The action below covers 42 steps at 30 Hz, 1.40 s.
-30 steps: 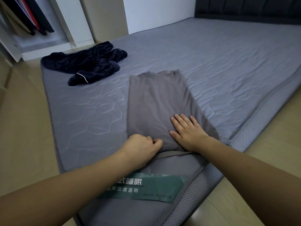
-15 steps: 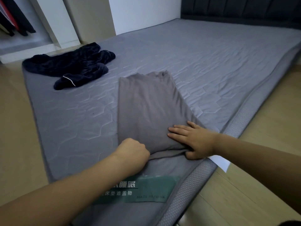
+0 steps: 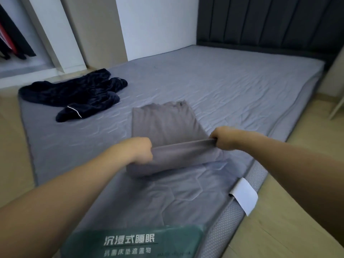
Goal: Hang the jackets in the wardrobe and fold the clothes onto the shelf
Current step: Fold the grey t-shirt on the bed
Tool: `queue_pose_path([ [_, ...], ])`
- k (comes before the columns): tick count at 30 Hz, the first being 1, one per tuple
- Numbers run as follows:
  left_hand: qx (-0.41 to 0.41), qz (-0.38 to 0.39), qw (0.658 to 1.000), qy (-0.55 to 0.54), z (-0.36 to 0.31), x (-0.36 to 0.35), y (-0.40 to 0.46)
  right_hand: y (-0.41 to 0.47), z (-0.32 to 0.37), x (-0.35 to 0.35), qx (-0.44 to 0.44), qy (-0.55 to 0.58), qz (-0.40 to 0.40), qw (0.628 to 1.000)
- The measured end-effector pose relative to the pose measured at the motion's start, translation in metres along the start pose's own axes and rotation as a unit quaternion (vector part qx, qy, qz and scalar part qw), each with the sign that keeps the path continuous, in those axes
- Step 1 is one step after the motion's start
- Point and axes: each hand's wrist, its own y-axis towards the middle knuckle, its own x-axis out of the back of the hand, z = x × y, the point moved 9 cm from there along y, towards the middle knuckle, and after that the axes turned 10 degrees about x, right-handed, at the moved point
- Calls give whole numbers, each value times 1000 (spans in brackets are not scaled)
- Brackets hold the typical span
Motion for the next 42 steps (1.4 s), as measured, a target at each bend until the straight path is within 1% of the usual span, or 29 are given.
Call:
queue_pose_path([
  [1, 22, 3, 999, -39, 13, 7, 10, 4, -11, 12, -33, 85, -41, 995],
  [2, 49, -5, 996, -80, 27, 12, 20, 6, -23, 21, -65, 181, -85, 978],
  [3, 77, -21, 988, -130, 42, 17, 29, 7, -35, 27, -92, 275, -124, 949],
  [4, 104, -36, 974, -197, 56, 18, 37, 7, -45, 27, -113, 355, -152, 916],
  [6, 148, -58, 924, -349, 78, 10, 52, 8, -57, 21, -141, 463, -183, 856],
  [7, 167, -67, 892, -414, 85, 3, 60, 11, -60, 15, -152, 497, -188, 833],
  [8, 186, -74, 858, -472, 90, -6, 68, 16, -62, 7, -161, 516, -189, 820],
  [9, 208, -77, 821, -527, 94, -16, 76, 22, -63, 0, -170, 518, -195, 815],
  [11, 256, -72, 744, -613, 97, -35, 90, 38, -67, -6, -187, 489, -224, 822],
  [12, 273, -68, 722, -633, 97, -40, 97, 46, -68, -6, -196, 472, -244, 824],
  [13, 280, -68, 716, -636, 97, -41, 105, 56, -70, -4, -203, 463, -261, 822],
  [15, 283, -98, 729, -615, 97, -30, 120, 78, -70, 6, -206, 439, -279, 829],
  [18, 286, -184, 762, -551, 102, -3, 140, 114, -73, 25, -202, 369, -289, 860],
  [20, 286, -215, 792, -495, 106, 9, 160, 139, -76, 36, -196, 340, -309, 867],
  [21, 288, -223, 800, -477, 109, 12, 171, 152, -79, 41, -193, 332, -321, 866],
  [25, 298, -245, 803, -454, 123, 20, 222, 210, -86, 63, -169, 306, -371, 860],
  [28, 289, -271, 804, -443, 132, 29, 270, 261, -92, 70, -158, 302, -406, 848],
  [30, 288, -267, 811, -434, 132, 26, 293, 283, -99, 54, -172, 291, -397, 853],
  [32, 304, -248, 823, -412, 128, 1, 319, 307, -114, 16, -210, 275, -373, 861],
  [34, 319, -250, 833, -376, 124, -22, 333, 317, -128, -8, -239, 264, -364, 860],
  [36, 326, -264, 840, -344, 124, -28, 342, 325, -137, -10, -246, 238, -374, 862],
  [38, 322, -270, 845, -331, 125, -24, 345, 324, -136, 0, -236, 205, -398, 863],
  [42, 289, -302, 848, -325, 137, 0, 354, 321, -126, 33, -208, 168, -459, 847],
])
